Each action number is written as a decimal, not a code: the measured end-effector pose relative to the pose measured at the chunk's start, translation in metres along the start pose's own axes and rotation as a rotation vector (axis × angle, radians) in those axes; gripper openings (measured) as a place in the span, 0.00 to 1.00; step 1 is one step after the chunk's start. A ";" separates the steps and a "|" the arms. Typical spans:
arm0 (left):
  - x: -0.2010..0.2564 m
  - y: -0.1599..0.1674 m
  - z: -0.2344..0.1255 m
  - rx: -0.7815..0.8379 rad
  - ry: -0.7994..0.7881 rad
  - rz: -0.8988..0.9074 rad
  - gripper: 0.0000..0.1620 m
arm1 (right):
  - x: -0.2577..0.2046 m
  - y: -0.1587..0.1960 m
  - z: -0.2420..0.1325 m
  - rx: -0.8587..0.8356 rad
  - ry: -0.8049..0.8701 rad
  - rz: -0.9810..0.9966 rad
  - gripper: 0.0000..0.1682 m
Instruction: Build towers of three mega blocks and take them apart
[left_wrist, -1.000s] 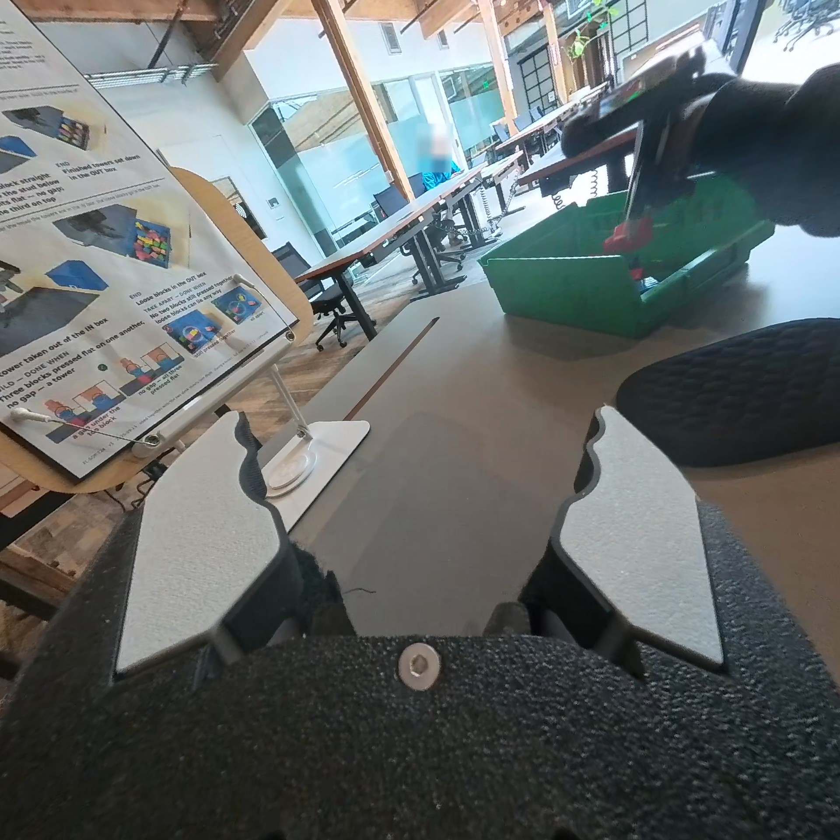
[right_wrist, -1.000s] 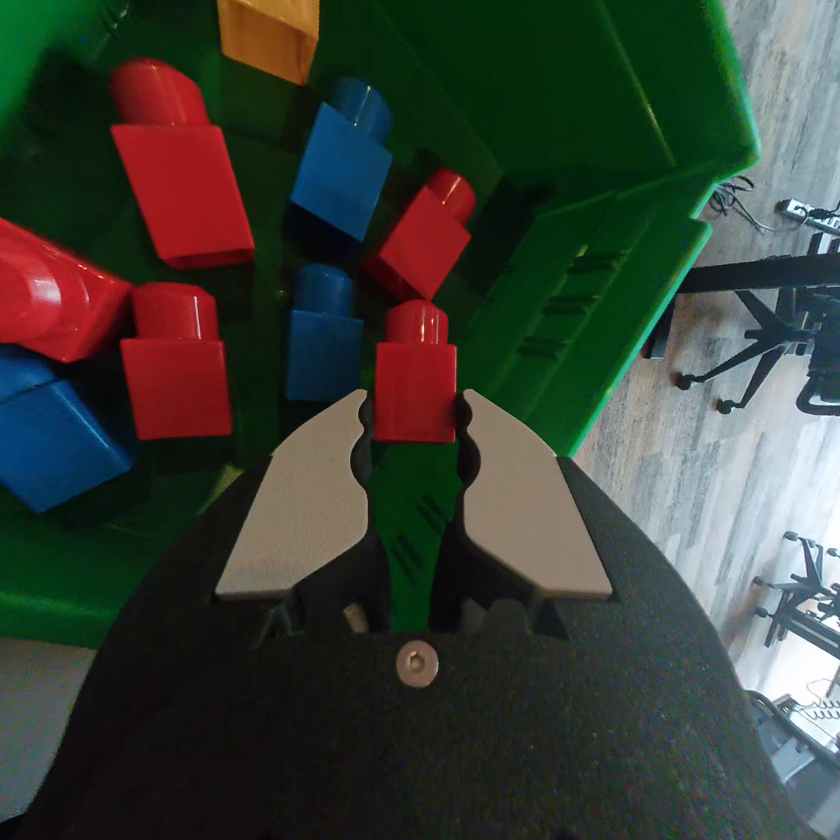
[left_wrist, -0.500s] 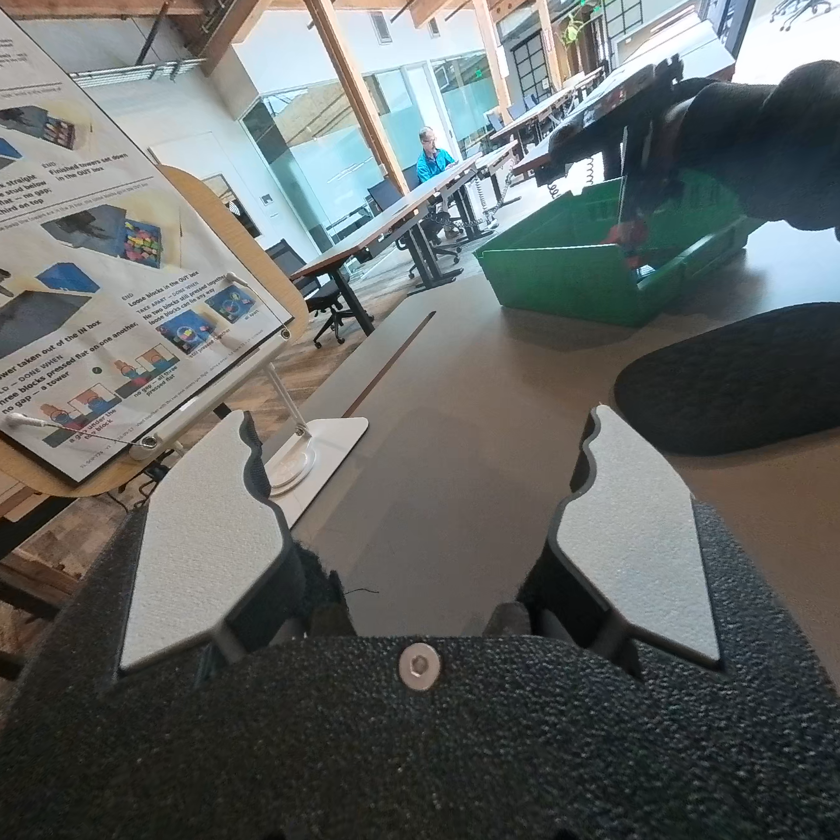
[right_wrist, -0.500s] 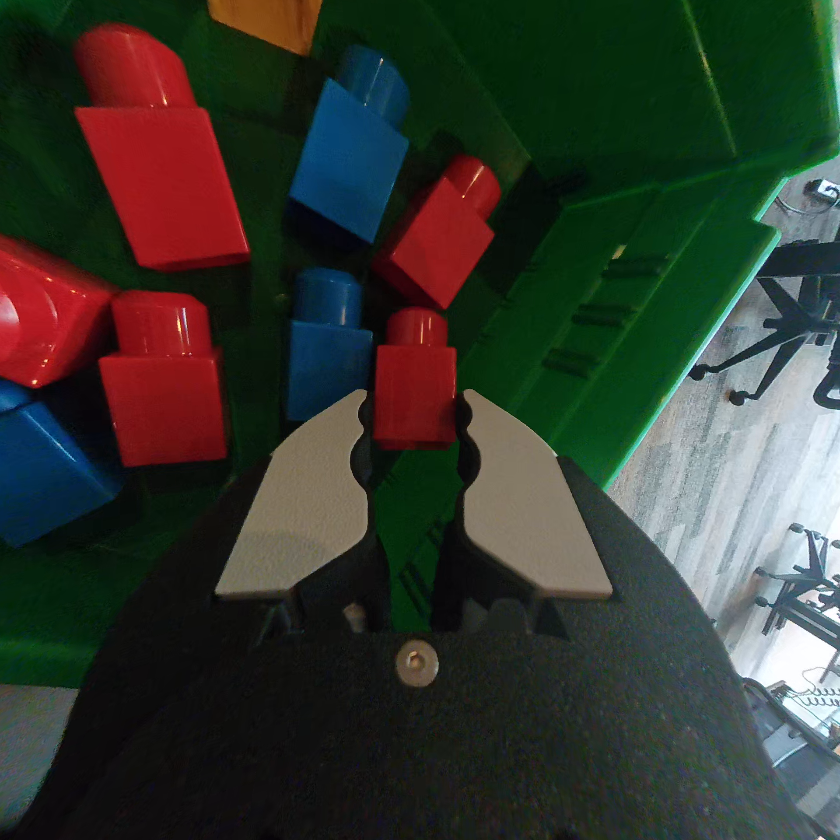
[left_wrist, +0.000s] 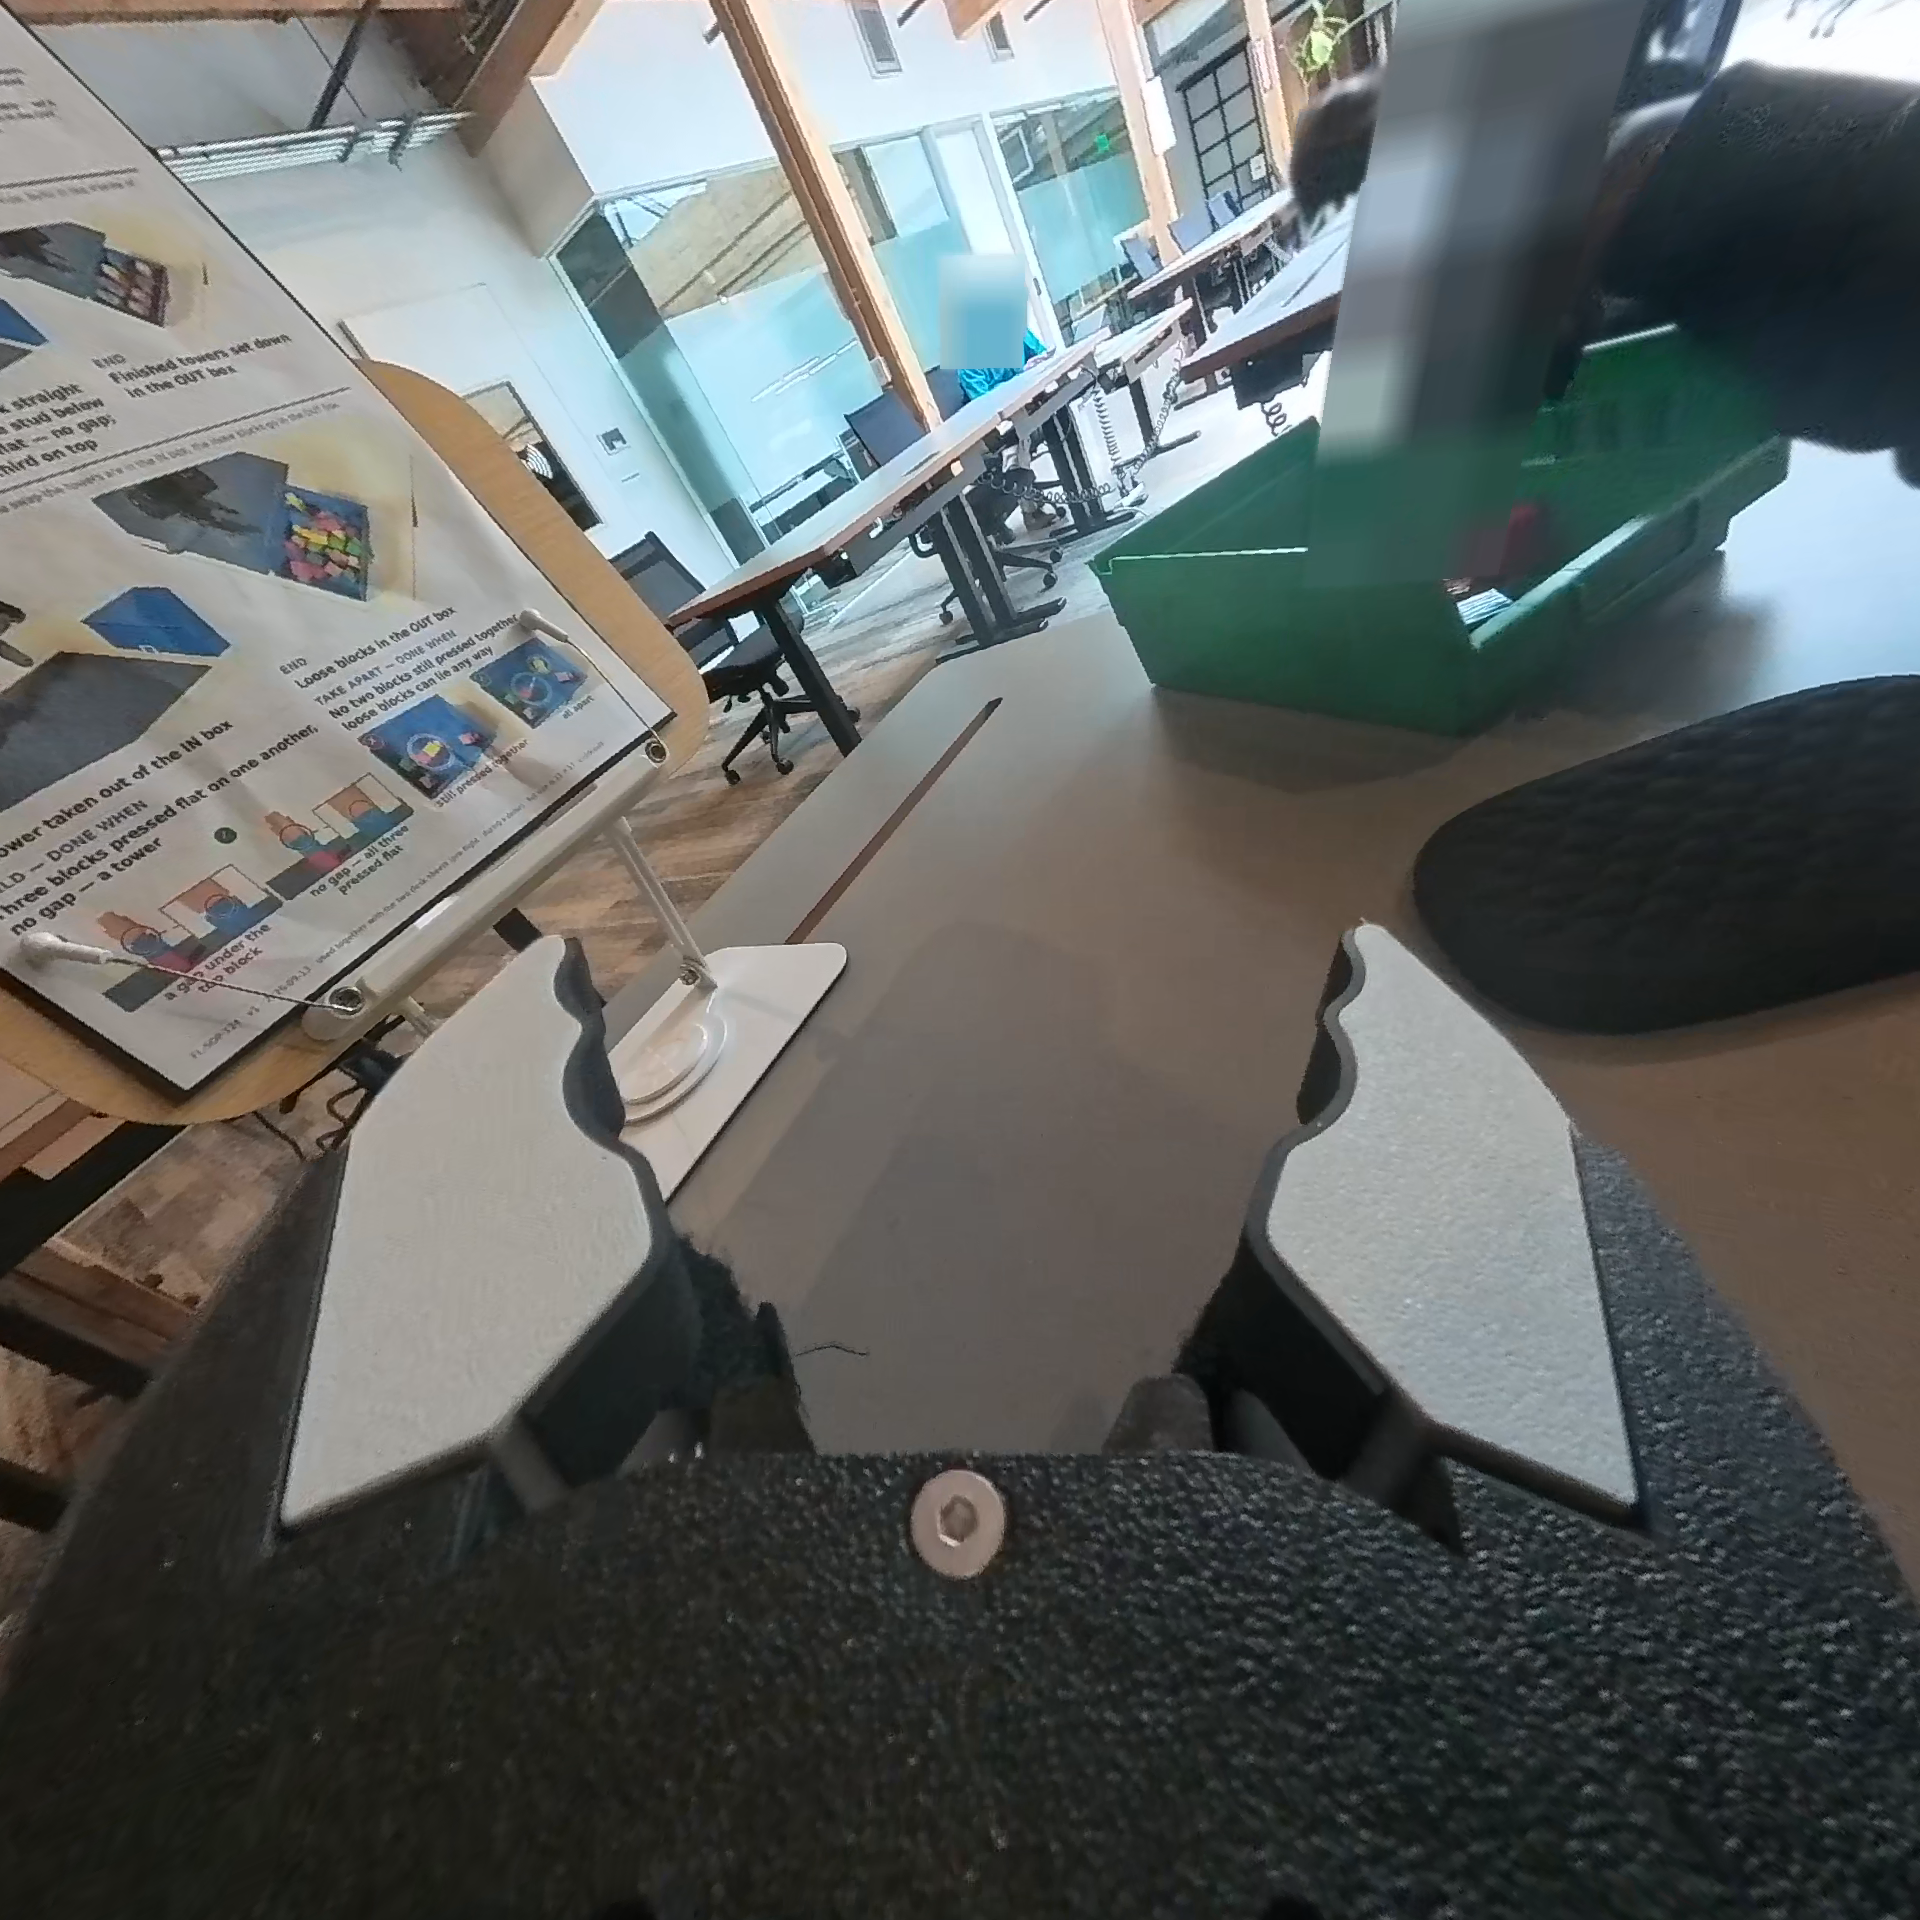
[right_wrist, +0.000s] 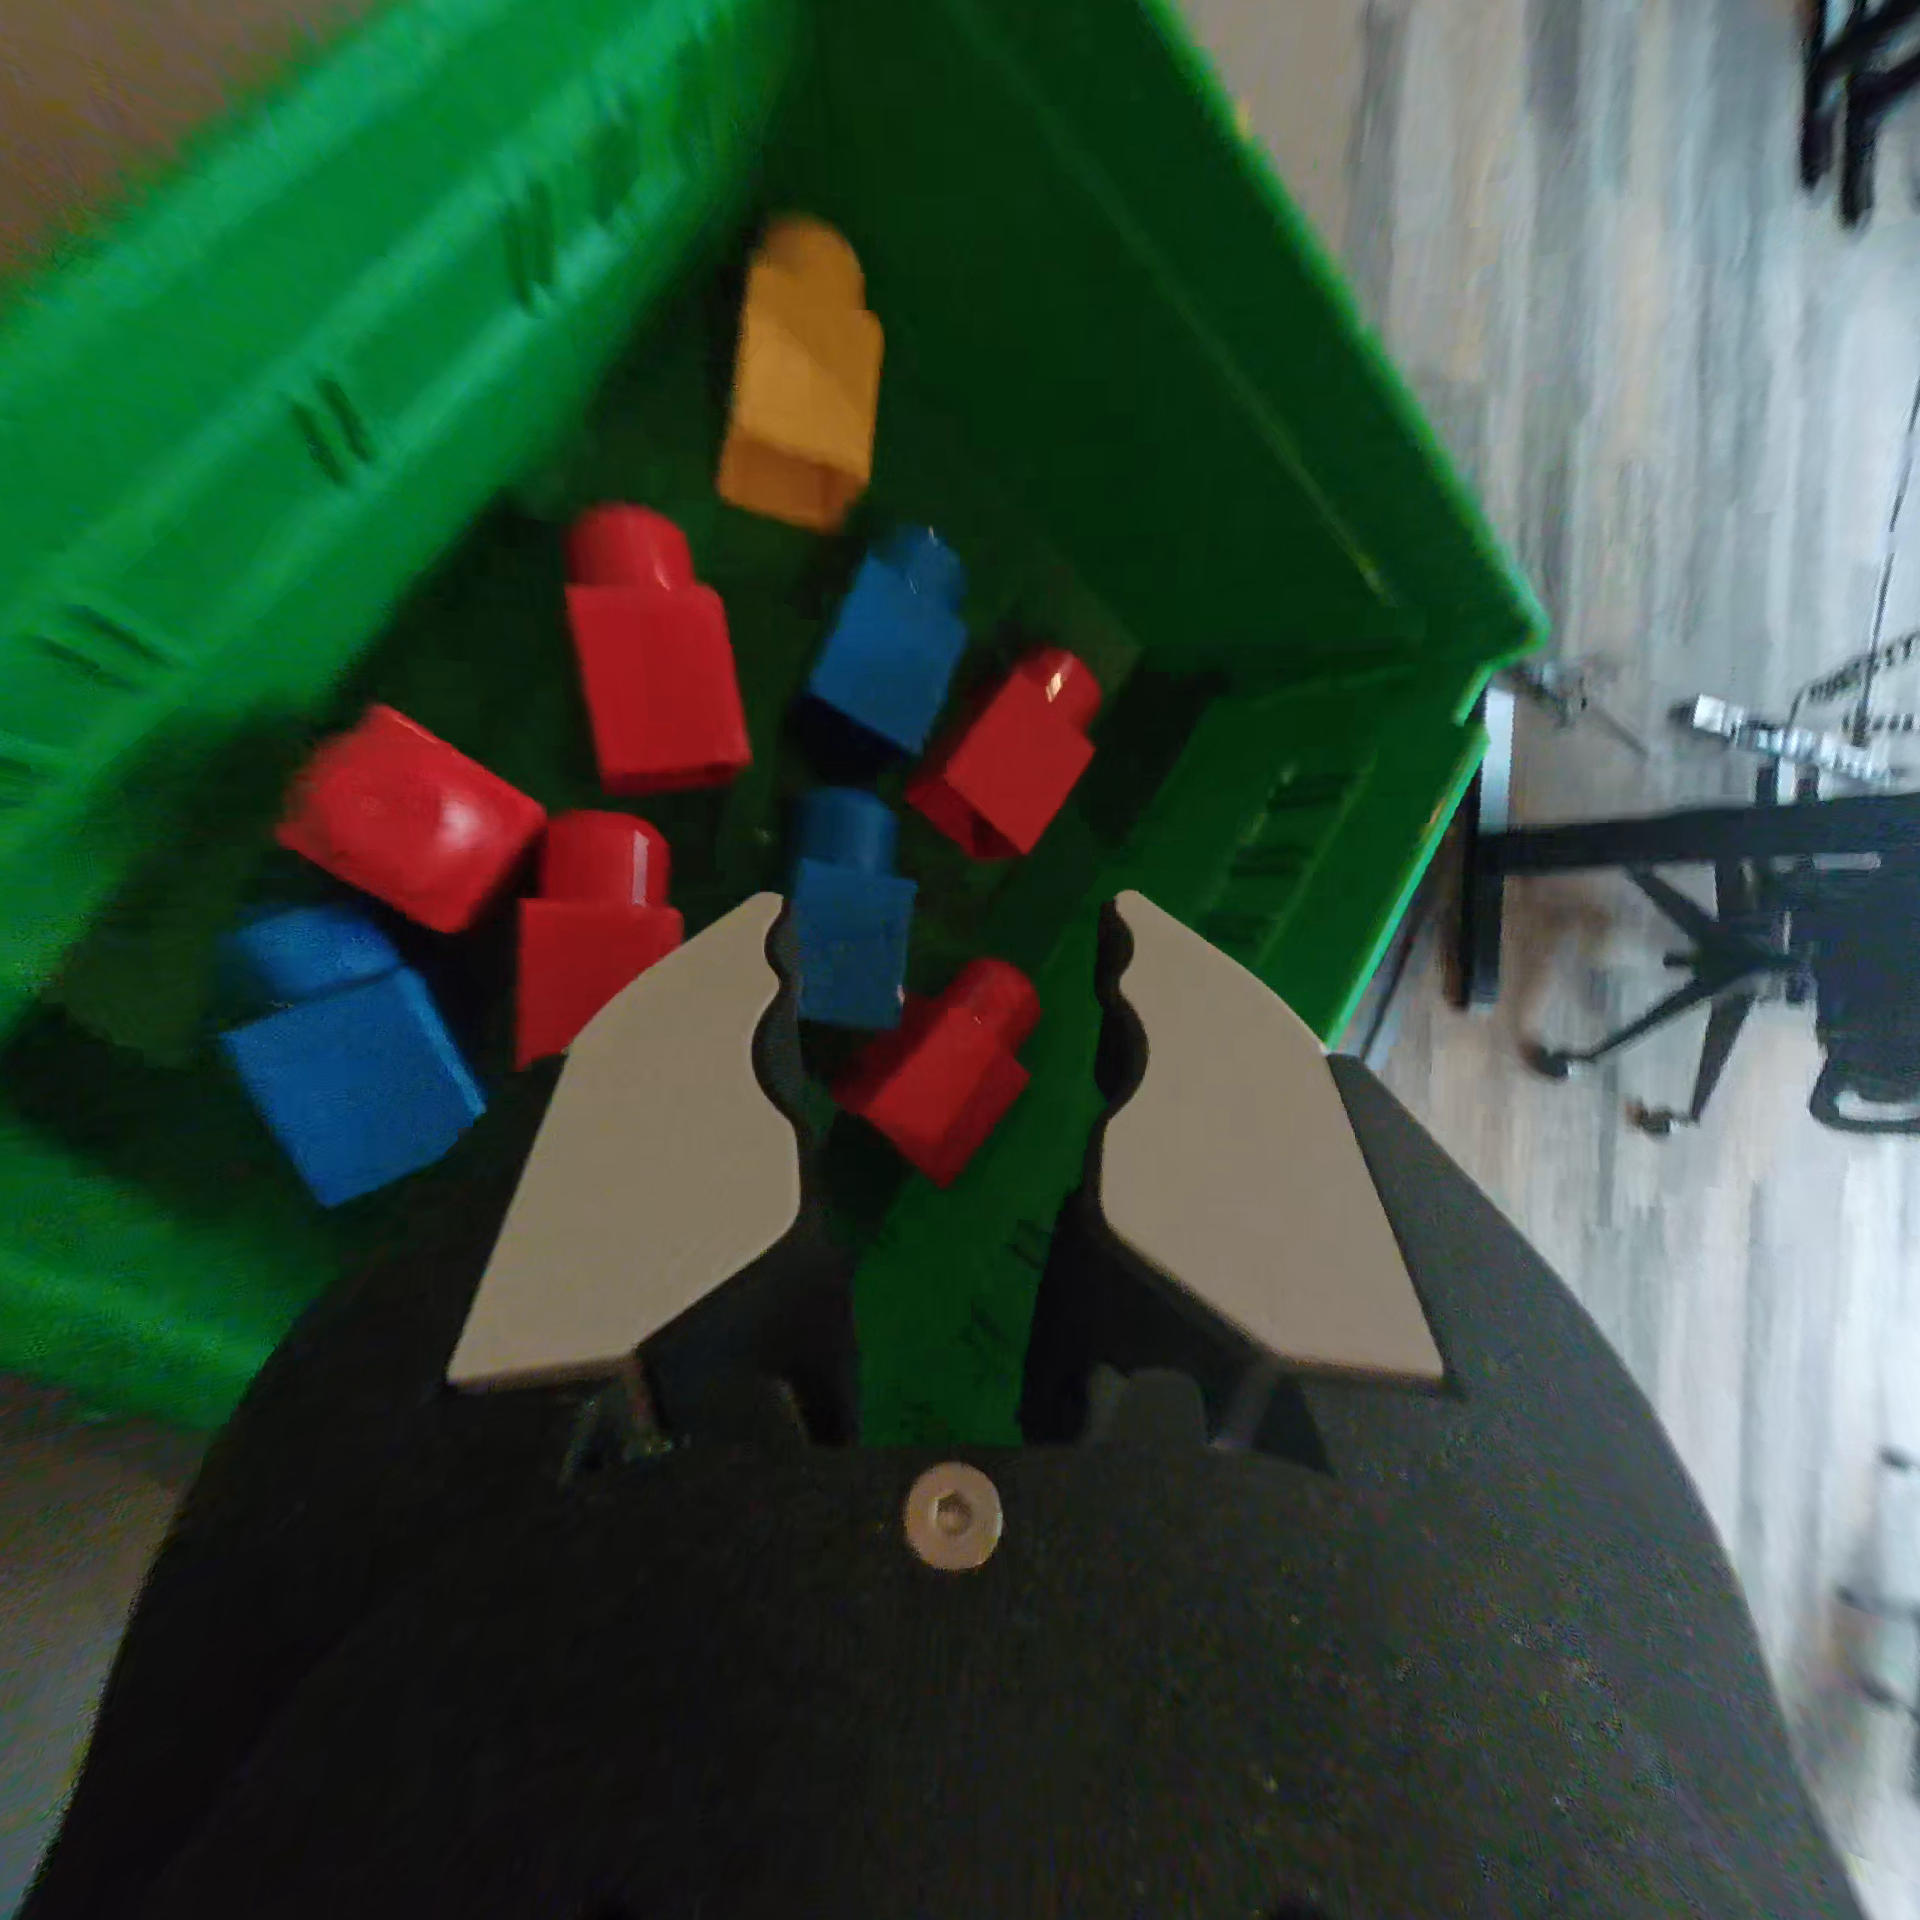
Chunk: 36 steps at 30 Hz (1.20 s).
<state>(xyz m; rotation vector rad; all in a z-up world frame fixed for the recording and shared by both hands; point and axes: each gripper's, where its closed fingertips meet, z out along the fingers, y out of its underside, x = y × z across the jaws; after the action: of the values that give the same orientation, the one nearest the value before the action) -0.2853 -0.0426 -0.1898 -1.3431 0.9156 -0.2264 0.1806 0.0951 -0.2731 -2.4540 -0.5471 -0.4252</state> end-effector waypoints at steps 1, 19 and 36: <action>0.000 0.000 0.000 -0.003 -0.001 0.001 0.79 | -0.003 -0.010 -0.009 0.060 -0.002 0.001 0.33; -0.005 0.002 -0.002 -0.028 -0.035 -0.005 0.75 | -0.232 -0.141 -0.179 1.187 -0.606 -0.290 0.41; -0.147 0.032 -0.174 -0.185 -1.029 -0.272 0.64 | -0.287 -0.135 -0.168 1.195 -0.747 -0.333 0.42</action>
<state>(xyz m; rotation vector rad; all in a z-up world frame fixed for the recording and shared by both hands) -0.5098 -0.0701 -0.1460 -1.4942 -0.1168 0.3414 -0.1604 0.0127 -0.1973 -1.2692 -1.1023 0.6025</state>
